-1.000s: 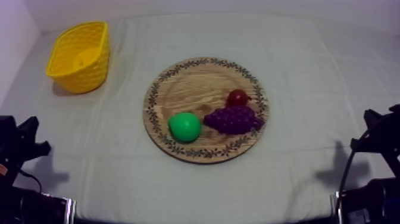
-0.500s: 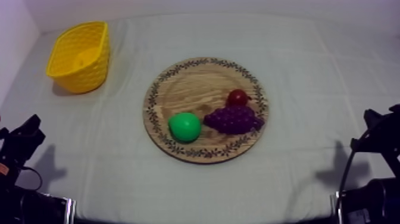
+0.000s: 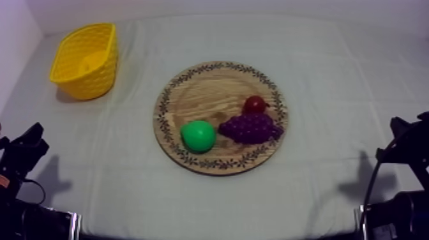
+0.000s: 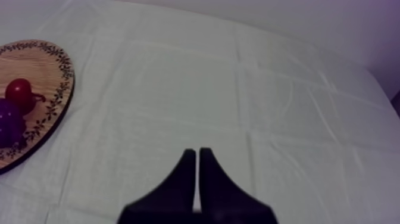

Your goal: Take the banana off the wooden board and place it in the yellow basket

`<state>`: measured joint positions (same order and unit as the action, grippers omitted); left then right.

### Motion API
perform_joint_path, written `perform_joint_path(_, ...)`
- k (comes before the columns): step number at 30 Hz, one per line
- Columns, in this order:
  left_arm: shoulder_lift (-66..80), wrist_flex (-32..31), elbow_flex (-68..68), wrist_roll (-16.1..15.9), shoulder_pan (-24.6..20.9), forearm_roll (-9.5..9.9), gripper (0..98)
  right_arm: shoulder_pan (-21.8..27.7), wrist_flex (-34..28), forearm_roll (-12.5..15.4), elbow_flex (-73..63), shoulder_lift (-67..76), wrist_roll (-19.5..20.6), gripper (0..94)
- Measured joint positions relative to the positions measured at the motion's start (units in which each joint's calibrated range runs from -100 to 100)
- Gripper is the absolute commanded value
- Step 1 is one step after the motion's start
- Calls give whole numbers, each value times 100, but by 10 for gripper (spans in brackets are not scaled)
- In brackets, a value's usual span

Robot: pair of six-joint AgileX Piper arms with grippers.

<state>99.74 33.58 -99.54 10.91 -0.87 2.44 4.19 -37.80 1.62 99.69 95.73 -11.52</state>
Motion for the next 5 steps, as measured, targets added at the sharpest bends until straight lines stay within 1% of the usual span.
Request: perform_joint_path(5, 0, 0, 0, 0, 0, 0, 1, 0, 7, 0, 0, 0, 0, 3)
